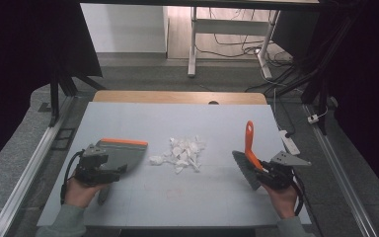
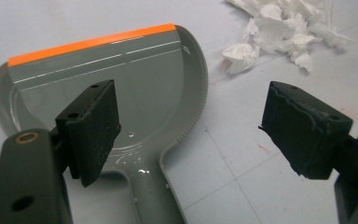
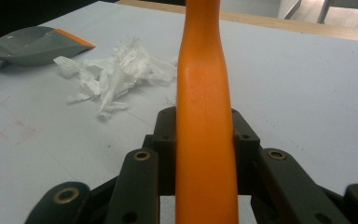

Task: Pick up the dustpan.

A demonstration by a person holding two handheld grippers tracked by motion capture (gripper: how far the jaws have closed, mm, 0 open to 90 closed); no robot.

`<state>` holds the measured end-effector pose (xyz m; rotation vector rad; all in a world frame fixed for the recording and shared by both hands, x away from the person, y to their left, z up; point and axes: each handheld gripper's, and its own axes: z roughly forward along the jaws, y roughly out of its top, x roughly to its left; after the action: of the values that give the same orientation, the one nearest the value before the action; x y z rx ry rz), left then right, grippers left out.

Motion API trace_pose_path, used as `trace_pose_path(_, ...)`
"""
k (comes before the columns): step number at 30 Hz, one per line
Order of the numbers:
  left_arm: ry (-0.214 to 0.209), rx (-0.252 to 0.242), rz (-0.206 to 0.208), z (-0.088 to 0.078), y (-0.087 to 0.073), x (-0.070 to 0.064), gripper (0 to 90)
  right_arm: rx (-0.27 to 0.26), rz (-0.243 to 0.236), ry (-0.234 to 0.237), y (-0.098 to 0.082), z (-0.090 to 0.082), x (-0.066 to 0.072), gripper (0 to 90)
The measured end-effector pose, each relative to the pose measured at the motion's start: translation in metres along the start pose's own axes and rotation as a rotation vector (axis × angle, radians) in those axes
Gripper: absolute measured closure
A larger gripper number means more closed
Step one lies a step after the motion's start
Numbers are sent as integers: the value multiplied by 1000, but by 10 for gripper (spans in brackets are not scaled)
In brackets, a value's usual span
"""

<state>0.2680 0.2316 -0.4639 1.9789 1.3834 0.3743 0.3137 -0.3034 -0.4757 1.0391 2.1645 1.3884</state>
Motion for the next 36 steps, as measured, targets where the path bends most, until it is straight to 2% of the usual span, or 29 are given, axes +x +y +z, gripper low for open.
trace_pose_path(2, 14, 35, 6, -3, 5, 0, 198, -4, 4, 7, 0, 0, -1, 701)
trace_pose_path(6, 48, 51, -10, -10, 9, -1, 194, -10, 7, 21, 0, 0, -2, 701)
trace_pose_path(7, 49, 58, -47, -14, 8, 0, 193, -13, 11, 22, 1, 0, -2, 701)
trace_pose_path(8, 49, 58, -47, -14, 8, 0, 189, -16, 14, 24, 1, 0, -2, 701)
trace_pose_path(10, 48, 74, -87, -15, 1, 4, 181, -23, 19, 25, 1, 0, -2, 701)
trace_pose_path(11, 48, 74, -87, -15, 1, 4, 179, -24, 18, 23, 1, -1, -2, 701)
trace_pose_path(12, 65, 91, -112, -14, -6, 9, 182, -24, 15, 21, 2, -1, -1, 701)
trace_pose_path(14, 71, 100, -124, -13, -8, 11, 182, -27, 15, 21, 2, -1, -1, 701)
trace_pose_path(16, 80, 129, -152, -9, -16, 16, 178, -28, 16, 21, 2, -1, -1, 701)
trace_pose_path(18, 80, 145, -155, -5, -19, 17, 170, -22, 10, 17, 2, -1, -1, 701)
trace_pose_path(20, 68, 177, -173, 2, -21, 18, 155, -20, 12, 15, 2, -1, -1, 701)
trace_pose_path(21, 68, 177, -173, 2, -21, 18, 154, -24, 14, 17, 2, 0, -1, 700)
trace_pose_path(22, 63, 201, -199, 7, -22, 18, 147, -23, 13, 17, 2, 0, -1, 701)
trace_pose_path(24, 58, 211, -209, 12, -24, 17, 143, -20, 11, 17, 2, 0, 0, 701)
trace_pose_path(29, 50, 242, -207, 20, -27, 15, 123, -18, 10, 20, 1, 1, 0, 701)
trace_pose_path(36, 54, 265, -224, 32, -33, 21, 138, -16, 8, 17, 1, 2, 1, 701)
